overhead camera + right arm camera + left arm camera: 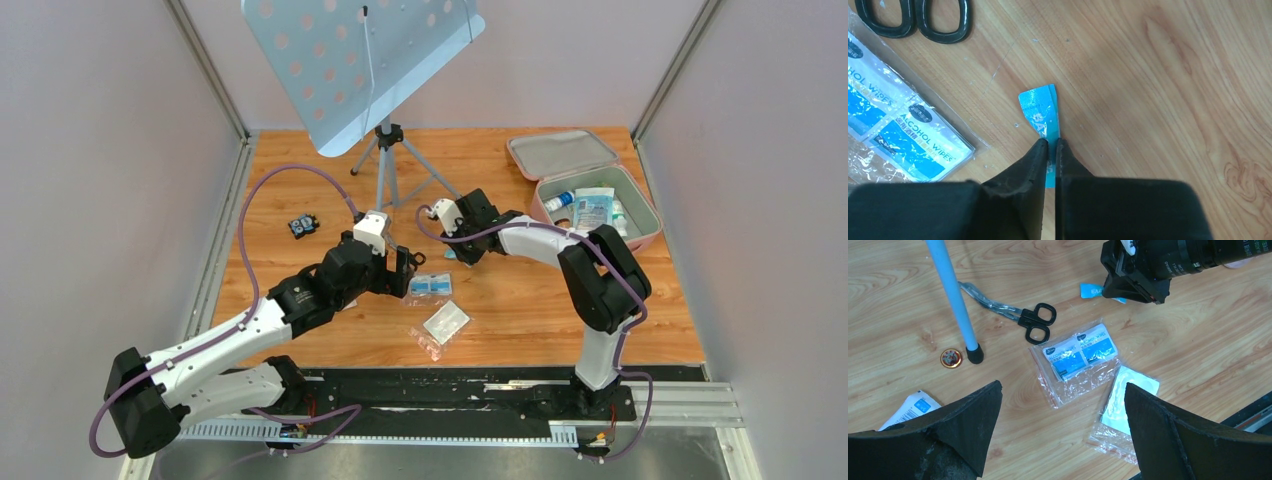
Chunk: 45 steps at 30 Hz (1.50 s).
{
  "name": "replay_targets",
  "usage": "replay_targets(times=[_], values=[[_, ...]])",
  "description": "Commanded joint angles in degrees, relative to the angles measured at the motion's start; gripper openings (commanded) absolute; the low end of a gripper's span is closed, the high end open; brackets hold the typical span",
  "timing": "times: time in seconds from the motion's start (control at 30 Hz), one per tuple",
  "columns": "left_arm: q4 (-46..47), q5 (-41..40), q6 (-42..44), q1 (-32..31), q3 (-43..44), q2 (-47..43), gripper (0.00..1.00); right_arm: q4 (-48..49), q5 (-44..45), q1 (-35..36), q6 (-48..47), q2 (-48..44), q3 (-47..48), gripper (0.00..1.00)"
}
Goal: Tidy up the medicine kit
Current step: Pick up the medical item at the center of the board, then place the medical item at the medicine box.
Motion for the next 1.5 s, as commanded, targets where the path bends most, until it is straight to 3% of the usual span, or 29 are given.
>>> replay_targets(times=[0.0,0.1,0.4,0.6,0.8,0.93,1.1,1.17,1.27,1.3,1.47], values=[[1.7,-0.9,-0.5,-0.2,-0.4,-0.4,1.00,-0.5,1.4,0.3,3.0,-0.6,-0.3,0.06],[1.8,-0.8,-0.4,-0.2,-0.3,-0.2,1.00,-0.6,2.1,0.3,4.2,-2.4,-0.7,0.00],[2.2,-0.6,-0.3,-0.2,-0.2,-0.1,1.00,-0.2,3.2,-5.4,12.7,-14.9,-1.0,0.00],[2.8,-0.3,-0.1,-0.3,-0.2,0.5,1.00,2.7,4.8,-17.5,22.5,-27.2,-3.9,0.00],[3.6,0.2,0.1,-0.2,-0.2,1.0,1.00,3.3,3.7,-36.6,34.6,-32.4,-7.0,0.00],[3.6,0.3,0.4,-0.2,-0.2,1.0,1.00,3.5,3.3,-44.7,35.2,-32.2,-7.6,0.00],[3.6,0.1,0.6,-0.2,-0.2,0.8,1.00,3.6,3.9,-48.1,32.8,-28.9,-6.3,0.01],[3.7,0.1,0.6,-0.3,-0.1,0.8,1.00,3.5,3.6,-48.3,32.3,-27.6,-5.8,0.06],[3.7,0.1,0.7,-0.2,0.1,0.9,1.00,3.4,1.3,-48.2,32.6,-26.4,-5.3,0.37],[3.7,0.2,0.7,-0.3,0.1,0.9,1.00,3.4,0.8,-48.2,32.8,-26.3,-5.3,0.43],[3.5,0.2,0.5,-0.3,0.1,1.0,1.00,3.5,-3.8,-47.4,34.6,-27.8,-5.0,0.44]])
